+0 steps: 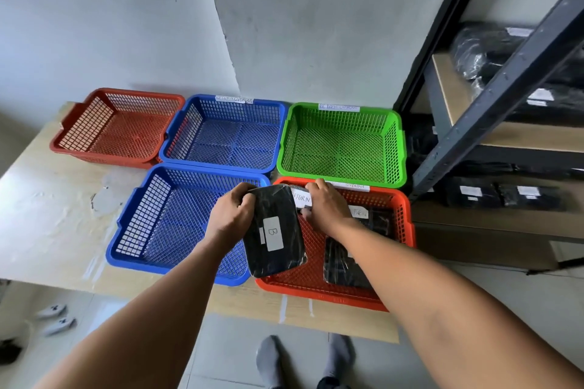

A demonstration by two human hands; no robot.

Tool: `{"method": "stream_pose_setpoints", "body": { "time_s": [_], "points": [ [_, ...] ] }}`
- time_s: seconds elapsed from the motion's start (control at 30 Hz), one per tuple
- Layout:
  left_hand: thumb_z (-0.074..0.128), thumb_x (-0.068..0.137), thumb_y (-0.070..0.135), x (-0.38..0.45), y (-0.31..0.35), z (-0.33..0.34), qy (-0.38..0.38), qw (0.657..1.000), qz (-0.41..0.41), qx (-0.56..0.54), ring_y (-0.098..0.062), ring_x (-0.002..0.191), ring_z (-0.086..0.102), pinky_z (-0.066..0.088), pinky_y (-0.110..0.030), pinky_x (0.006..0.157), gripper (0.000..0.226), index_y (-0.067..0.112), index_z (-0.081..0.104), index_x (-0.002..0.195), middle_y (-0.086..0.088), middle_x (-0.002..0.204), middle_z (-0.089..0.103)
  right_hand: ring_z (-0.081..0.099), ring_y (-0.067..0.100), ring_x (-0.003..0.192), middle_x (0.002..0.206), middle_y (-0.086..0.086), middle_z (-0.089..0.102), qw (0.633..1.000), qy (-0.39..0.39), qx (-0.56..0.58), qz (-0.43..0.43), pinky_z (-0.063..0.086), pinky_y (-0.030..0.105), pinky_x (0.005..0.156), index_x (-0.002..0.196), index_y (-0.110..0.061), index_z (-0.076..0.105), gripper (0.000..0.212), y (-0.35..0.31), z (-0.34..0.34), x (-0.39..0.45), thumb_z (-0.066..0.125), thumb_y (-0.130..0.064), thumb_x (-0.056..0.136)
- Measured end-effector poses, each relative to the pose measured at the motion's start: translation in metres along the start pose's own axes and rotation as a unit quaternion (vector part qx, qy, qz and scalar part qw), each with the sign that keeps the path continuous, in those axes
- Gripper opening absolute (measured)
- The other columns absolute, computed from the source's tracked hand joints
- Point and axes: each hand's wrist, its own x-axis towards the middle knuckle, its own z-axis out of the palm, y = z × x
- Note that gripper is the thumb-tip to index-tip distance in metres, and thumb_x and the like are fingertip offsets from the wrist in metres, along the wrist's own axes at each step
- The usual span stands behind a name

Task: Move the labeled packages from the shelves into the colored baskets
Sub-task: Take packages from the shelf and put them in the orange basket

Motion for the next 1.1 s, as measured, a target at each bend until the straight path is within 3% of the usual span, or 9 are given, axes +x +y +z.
{"method": "stream_pose_setpoints", "body": {
  "time_s": [0.17, 0.3, 0.4, 0.53, 0.6, 0.7, 0.87, 1.0, 1.1],
  "points": [
    [0.039, 0.083, 0.041, 0.009, 0.011, 0.009, -0.059, 0.997, 0.028, 0.031, -0.020, 0.084, 0.065, 0.055, -0.042, 0.082, 0.030, 0.033, 0.063, 0.100, 0.006, 0.085, 0.071, 0.054, 0.015, 0.101, 0.130, 0.002, 0.045, 0.999, 0.021, 0.042, 0.011, 0.050, 0.026, 0.079, 0.137, -0.011, 0.045, 0.057, 0.027, -0.025, -0.018, 0.071, -0.029, 0.090],
    [0.041, 0.091, 0.035, 0.018, 0.021, 0.024, -0.123, 0.988, 0.069, 0.056, -0.021, 0.082, 0.067, 0.054, -0.038, 0.076, 0.027, 0.037, 0.063, 0.108, 0.004, 0.088, 0.072, 0.051, 0.011, 0.095, 0.131, 0.002, 0.044, 0.995, 0.070, 0.065, 0.040, 0.033, 0.010, 0.063, 0.138, -0.010, 0.046, 0.058, 0.053, -0.038, -0.039, 0.073, -0.025, 0.088],
    [0.041, 0.098, 0.027, 0.026, 0.030, 0.036, -0.189, 0.972, 0.092, 0.109, -0.023, 0.077, 0.063, 0.053, -0.037, 0.072, 0.032, 0.034, 0.062, 0.121, -0.002, 0.091, 0.070, 0.057, 0.019, 0.100, 0.125, 0.004, 0.050, 0.986, 0.128, 0.068, 0.086, 0.038, 0.020, 0.071, 0.133, -0.009, 0.053, 0.056, 0.070, -0.043, -0.055, 0.075, -0.028, 0.085],
    [0.039, 0.098, 0.021, 0.035, 0.031, 0.050, -0.257, 0.945, 0.072, 0.189, -0.029, 0.088, 0.063, 0.052, -0.037, 0.075, 0.034, 0.029, 0.061, 0.124, -0.011, 0.103, 0.065, 0.058, 0.031, 0.103, 0.113, 0.012, 0.055, 0.957, 0.205, 0.130, 0.159, 0.049, 0.038, 0.091, 0.122, -0.003, 0.060, 0.056, 0.087, -0.040, -0.070, 0.083, -0.024, 0.075],
    [0.039, 0.099, 0.016, 0.034, 0.029, 0.058, -0.283, 0.934, 0.061, 0.208, -0.025, 0.086, 0.061, 0.052, -0.037, 0.074, 0.033, 0.019, 0.061, 0.123, -0.011, 0.103, 0.062, 0.056, 0.030, 0.105, 0.114, 0.015, 0.055, 0.944, 0.216, 0.164, 0.186, 0.045, 0.033, 0.092, 0.121, 0.000, 0.060, 0.056, 0.091, -0.038, -0.077, 0.083, -0.018, 0.075],
    [0.039, 0.097, 0.014, 0.034, 0.026, 0.069, -0.283, 0.925, 0.069, 0.245, -0.025, 0.090, 0.061, 0.057, -0.045, 0.084, 0.031, 0.012, 0.063, 0.117, -0.010, 0.106, 0.061, 0.058, 0.031, 0.100, 0.109, 0.015, 0.056, 0.939, 0.232, 0.175, 0.182, 0.041, 0.027, 0.086, 0.115, -0.001, 0.062, 0.050, 0.096, -0.032, -0.087, 0.084, -0.012, 0.071],
    [0.048, 0.095, 0.011, 0.034, 0.030, 0.087, -0.262, 0.912, 0.069, 0.308, -0.026, 0.096, 0.063, 0.057, -0.038, 0.089, 0.025, 0.005, 0.065, 0.113, -0.013, 0.105, 0.065, 0.058, 0.029, 0.100, 0.112, 0.014, 0.057, 0.939, 0.240, 0.166, 0.184, 0.046, 0.032, 0.084, 0.115, 0.000, 0.062, 0.051, 0.094, -0.024, -0.096, 0.085, -0.014, 0.072],
    [0.053, 0.095, 0.043, 0.035, 0.031, 0.097, -0.175, 0.829, 0.139, 0.512, -0.029, 0.125, 0.047, 0.034, -0.045, 0.109, 0.040, 0.014, 0.069, 0.117, -0.008, 0.120, 0.065, 0.058, 0.027, 0.099, 0.113, 0.013, 0.058, 0.939, 0.239, 0.165, 0.185, 0.042, 0.026, 0.082, 0.115, 0.000, 0.063, 0.049, 0.089, -0.022, -0.098, 0.085, -0.015, 0.073],
    [0.057, 0.092, 0.048, 0.039, 0.028, 0.098, -0.205, 0.803, 0.142, 0.542, -0.026, 0.123, 0.049, 0.034, -0.043, 0.109, 0.041, 0.019, 0.067, 0.119, -0.005, 0.121, 0.065, 0.057, 0.025, 0.103, 0.115, 0.012, 0.058, 0.935, 0.243, 0.174, 0.190, 0.039, 0.023, 0.083, 0.117, -0.001, 0.062, 0.049, 0.087, -0.022, -0.098, 0.084, -0.016, 0.075]
  ]
}}
